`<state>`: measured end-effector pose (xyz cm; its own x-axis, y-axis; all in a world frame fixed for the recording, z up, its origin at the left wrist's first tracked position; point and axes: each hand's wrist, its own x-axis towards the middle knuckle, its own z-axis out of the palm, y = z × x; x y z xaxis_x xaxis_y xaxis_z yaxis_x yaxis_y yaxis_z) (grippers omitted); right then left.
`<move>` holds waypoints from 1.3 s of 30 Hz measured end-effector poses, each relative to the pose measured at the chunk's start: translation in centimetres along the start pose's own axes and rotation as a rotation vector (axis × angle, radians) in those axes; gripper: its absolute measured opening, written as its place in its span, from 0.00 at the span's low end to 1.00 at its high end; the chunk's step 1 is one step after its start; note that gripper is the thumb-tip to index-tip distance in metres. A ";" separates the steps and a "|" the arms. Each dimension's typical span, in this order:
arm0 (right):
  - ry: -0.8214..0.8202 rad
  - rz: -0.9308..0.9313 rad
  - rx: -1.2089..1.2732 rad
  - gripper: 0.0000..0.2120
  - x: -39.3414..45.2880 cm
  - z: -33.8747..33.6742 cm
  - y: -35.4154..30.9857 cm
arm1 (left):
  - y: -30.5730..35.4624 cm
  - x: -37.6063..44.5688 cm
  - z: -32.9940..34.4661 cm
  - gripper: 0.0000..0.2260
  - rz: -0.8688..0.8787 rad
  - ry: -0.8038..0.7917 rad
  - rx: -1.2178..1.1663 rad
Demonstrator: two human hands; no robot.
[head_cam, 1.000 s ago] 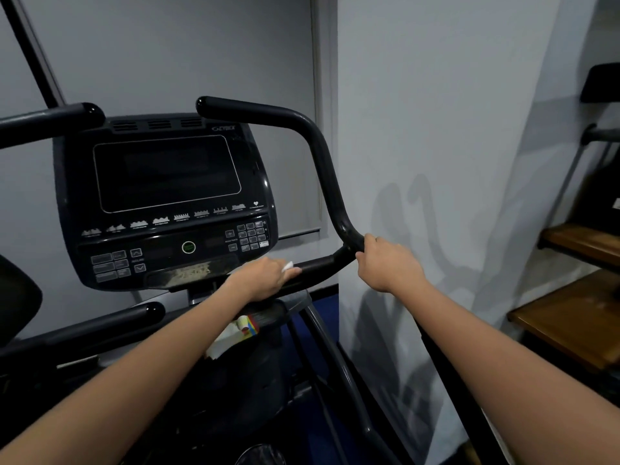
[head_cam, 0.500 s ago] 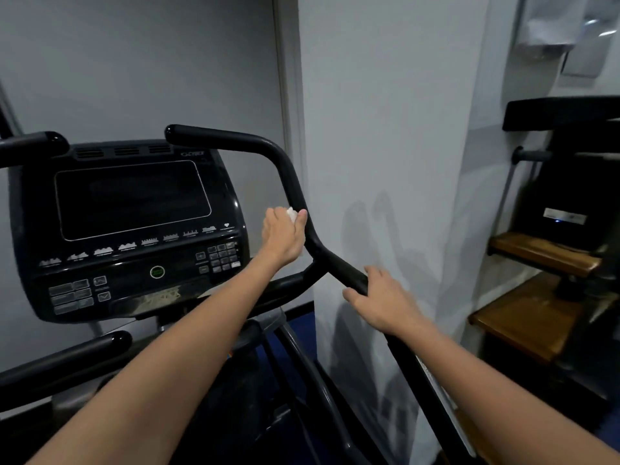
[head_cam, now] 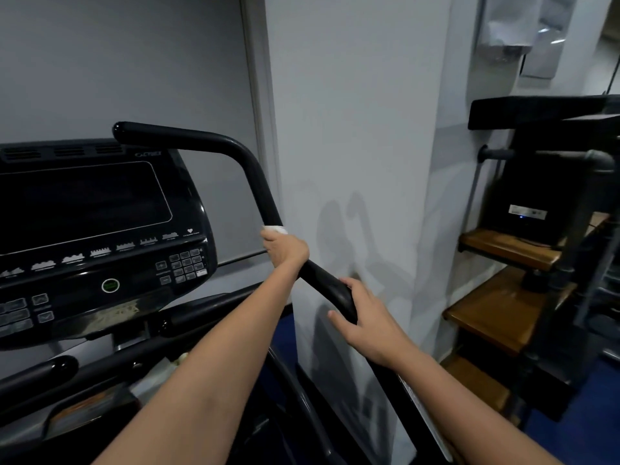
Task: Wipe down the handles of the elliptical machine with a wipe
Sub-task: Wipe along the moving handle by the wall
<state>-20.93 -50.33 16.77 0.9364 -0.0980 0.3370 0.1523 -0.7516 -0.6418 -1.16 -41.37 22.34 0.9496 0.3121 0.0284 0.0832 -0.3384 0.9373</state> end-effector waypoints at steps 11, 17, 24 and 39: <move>0.044 0.014 0.026 0.24 -0.9 0.5 0.4 | 0.1 -4.6 -0.3 0.40 0.002 -0.236 0.367; 0.050 -0.010 0.048 0.21 -1.1 0.6 0.4 | -1.4 -3.4 -1.8 0.36 0.256 -0.352 0.568; 0.053 -0.018 0.029 0.23 -1.4 0.4 0.2 | -5.8 0.1 -6.0 0.25 0.941 -0.264 0.779; 0.040 -0.027 0.034 0.26 -1.2 0.3 0.6 | -2.4 4.3 -6.0 0.27 1.271 -0.035 1.214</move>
<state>-21.86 -50.46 15.81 0.9187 -0.1045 0.3808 0.1883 -0.7318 -0.6550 0.90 -33.87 22.27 0.6031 -0.6594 0.4488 -0.5060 -0.7512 -0.4239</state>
